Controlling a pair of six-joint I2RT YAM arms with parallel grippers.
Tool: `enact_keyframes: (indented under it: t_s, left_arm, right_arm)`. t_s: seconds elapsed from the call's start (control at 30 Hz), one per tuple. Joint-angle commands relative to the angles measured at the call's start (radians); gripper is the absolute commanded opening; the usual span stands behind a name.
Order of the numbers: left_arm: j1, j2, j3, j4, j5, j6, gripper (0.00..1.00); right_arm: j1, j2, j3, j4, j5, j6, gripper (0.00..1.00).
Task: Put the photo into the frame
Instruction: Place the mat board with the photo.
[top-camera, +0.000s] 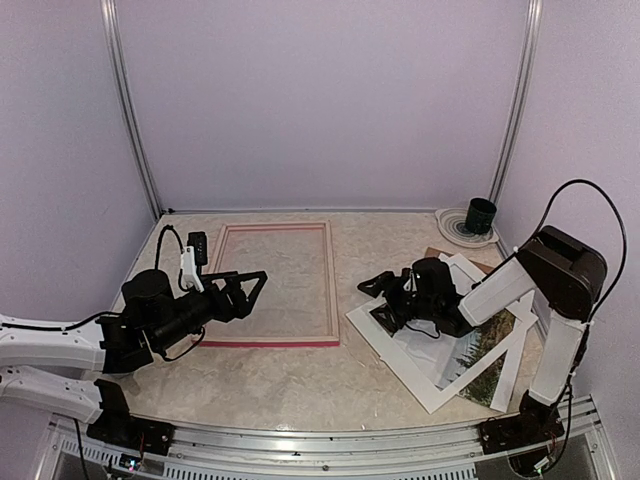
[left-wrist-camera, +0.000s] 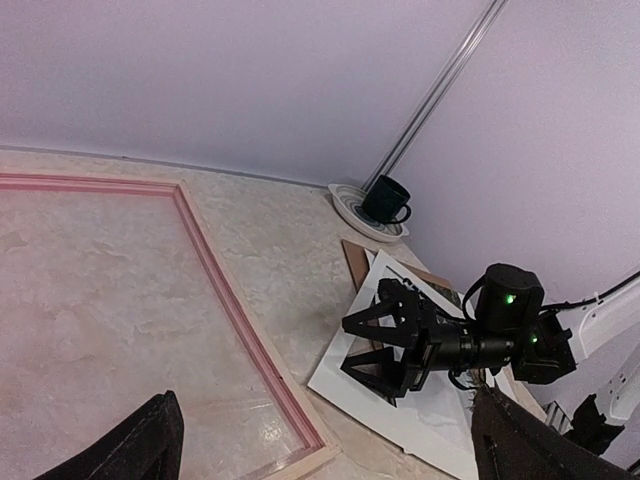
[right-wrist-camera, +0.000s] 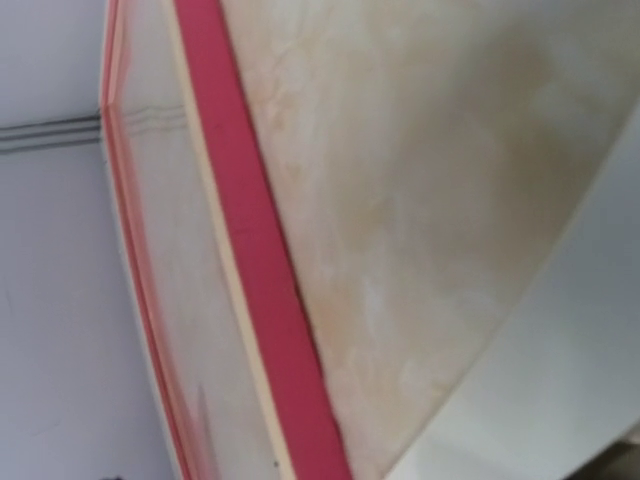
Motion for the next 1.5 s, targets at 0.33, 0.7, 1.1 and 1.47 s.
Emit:
enact_keyframes:
  t_s: [0.33, 0.7, 1.1, 1.47]
  left_arm:
    - [-0.006, -0.006, 0.002, -0.014, -0.013, 0.009, 0.99]
    - [-0.006, -0.006, -0.003, -0.011, -0.014, 0.000, 0.99]
    - [-0.005, -0.012, -0.004, -0.009, -0.015, -0.006, 0.99]
    - [-0.005, -0.052, -0.015, -0.070, -0.090, -0.024, 0.99]
  right_arm:
    - [0.009, 0.078, 0.003, 0.138, -0.166, -0.063, 0.81]
    - [-0.006, 0.038, 0.001, 0.224, -0.253, -0.082, 0.79]
    - [-0.041, 0.008, -0.007, 0.206, -0.290, -0.124, 0.79]
    - [-0.011, 0.043, 0.251, -0.115, -0.371, -0.319, 0.78]
